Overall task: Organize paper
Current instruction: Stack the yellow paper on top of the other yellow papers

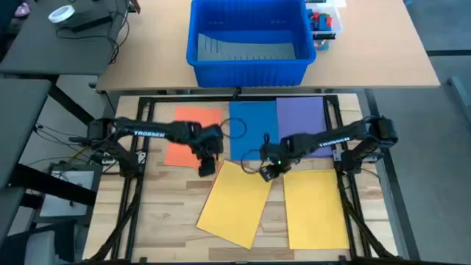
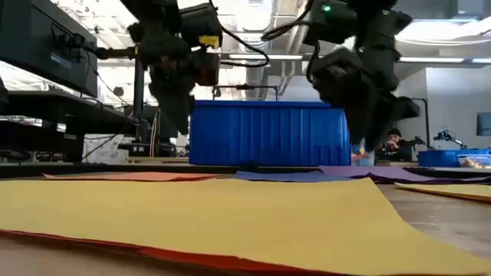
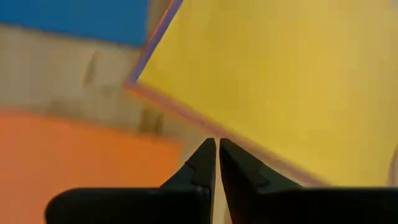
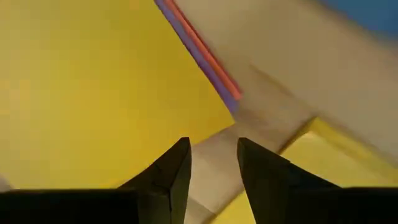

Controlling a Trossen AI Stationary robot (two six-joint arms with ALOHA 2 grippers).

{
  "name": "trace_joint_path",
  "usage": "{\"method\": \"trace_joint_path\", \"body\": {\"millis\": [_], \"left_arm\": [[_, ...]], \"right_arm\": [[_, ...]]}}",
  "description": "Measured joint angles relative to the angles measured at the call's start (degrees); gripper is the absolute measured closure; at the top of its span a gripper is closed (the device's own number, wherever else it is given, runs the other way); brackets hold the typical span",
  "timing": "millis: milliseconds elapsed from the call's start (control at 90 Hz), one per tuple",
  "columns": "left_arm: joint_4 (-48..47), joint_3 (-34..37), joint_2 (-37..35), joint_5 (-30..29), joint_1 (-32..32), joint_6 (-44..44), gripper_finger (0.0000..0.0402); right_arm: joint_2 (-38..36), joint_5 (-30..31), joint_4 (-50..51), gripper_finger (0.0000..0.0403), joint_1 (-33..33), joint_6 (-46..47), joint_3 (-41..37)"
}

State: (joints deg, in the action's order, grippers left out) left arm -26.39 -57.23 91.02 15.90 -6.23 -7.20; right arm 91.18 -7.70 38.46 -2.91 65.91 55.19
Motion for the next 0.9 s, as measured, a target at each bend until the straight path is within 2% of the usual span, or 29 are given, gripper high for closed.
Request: {"method": "trace_joint_path", "body": {"millis": [156,333,522,900], "left_arm": [[13.55,6.35,0.02,-2.76,5.22,-7.8,0.0396],[20.95,10.49,0.04,-7.28,9.19,-10.57,0.0396],[23.75,12.19,0.07,-8.98,10.09,-11.37,0.0396],[25.05,13.33,0.09,-9.96,10.07,-11.93,0.0396]], "right_arm": [[0.0,5.75,-2.0,0.0279,-2.81,8.14,-3.24],[0.0,8.07,-8.72,0.0279,-3.48,9.43,-5.67],[0.0,10.79,-11.3,0.0279,-3.81,13.22,-7.98],[0.0,10.84,-14.81,0.0279,-4.92,13.22,-7.96]]}}
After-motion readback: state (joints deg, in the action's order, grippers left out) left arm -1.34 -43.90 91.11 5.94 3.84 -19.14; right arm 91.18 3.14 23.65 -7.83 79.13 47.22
